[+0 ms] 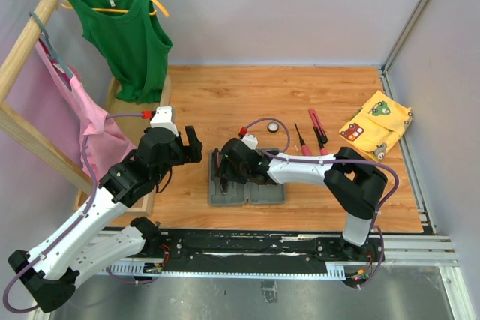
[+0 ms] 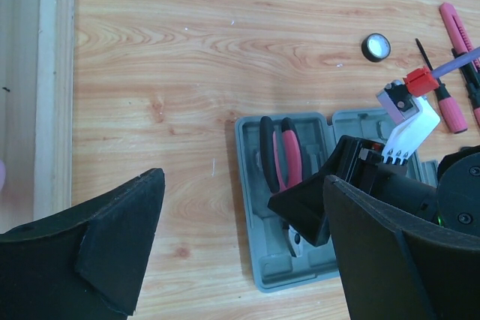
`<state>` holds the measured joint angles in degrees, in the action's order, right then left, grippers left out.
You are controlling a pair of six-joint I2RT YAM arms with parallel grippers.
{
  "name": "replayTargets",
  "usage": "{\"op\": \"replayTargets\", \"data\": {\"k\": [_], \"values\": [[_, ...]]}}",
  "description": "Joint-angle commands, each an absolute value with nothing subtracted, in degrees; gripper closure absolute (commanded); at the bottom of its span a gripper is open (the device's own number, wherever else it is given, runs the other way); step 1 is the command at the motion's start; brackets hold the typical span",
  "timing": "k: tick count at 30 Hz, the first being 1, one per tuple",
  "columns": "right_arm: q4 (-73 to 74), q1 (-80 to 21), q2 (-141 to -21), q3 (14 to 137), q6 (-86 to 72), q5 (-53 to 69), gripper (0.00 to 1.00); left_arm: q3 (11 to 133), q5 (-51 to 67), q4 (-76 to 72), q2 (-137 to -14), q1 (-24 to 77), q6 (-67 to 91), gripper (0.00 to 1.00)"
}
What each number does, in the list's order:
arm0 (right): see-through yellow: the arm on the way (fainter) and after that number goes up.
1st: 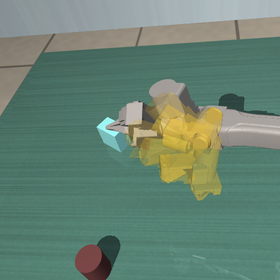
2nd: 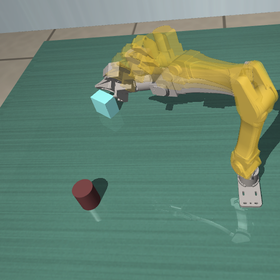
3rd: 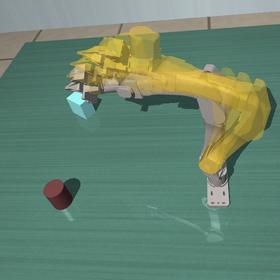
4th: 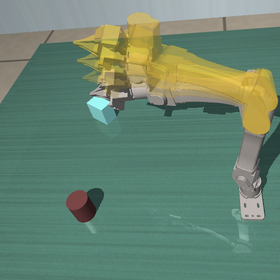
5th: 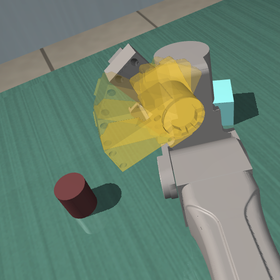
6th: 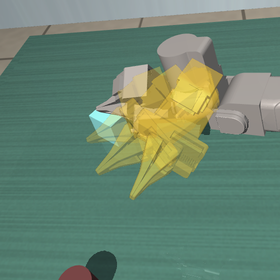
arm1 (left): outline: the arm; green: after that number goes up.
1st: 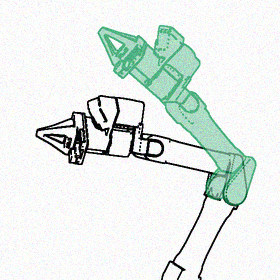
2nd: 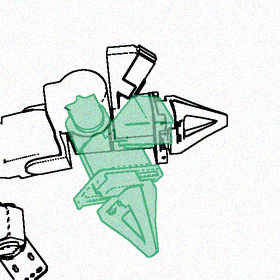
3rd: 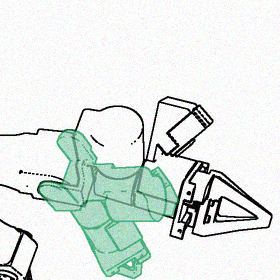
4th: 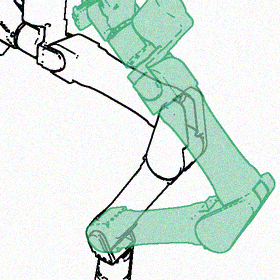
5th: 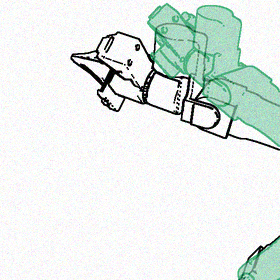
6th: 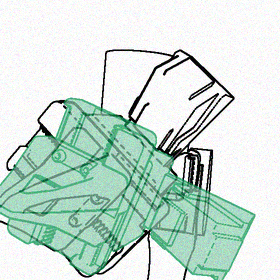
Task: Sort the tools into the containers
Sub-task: Place the pliers in the storage box.
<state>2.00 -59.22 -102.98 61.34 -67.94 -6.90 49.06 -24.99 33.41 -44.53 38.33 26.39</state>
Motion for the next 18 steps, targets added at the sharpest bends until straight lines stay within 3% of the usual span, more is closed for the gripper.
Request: {"op": "replayTargets", "data": {"k": [1, 7, 18], "values": [[-0.1, -60.1, -102.7, 62.5, -68.8, -6.6, 0.49, 48.9, -26.3, 33.1, -44.6, 37.9, 26.6, 0.10], [-0.5, -60.1, -102.5, 62.4, -68.4, -6.0, 0.45, 48.9, -26.5, 33.1, -44.7, 37.9, 26.7, 0.10], [-0.3, -60.2, -96.6, 59.4, -62.5, -8.3, 0.47, 48.9, -26.5, 33.2, -45.5, 37.9, 27.0, 0.10]]}}
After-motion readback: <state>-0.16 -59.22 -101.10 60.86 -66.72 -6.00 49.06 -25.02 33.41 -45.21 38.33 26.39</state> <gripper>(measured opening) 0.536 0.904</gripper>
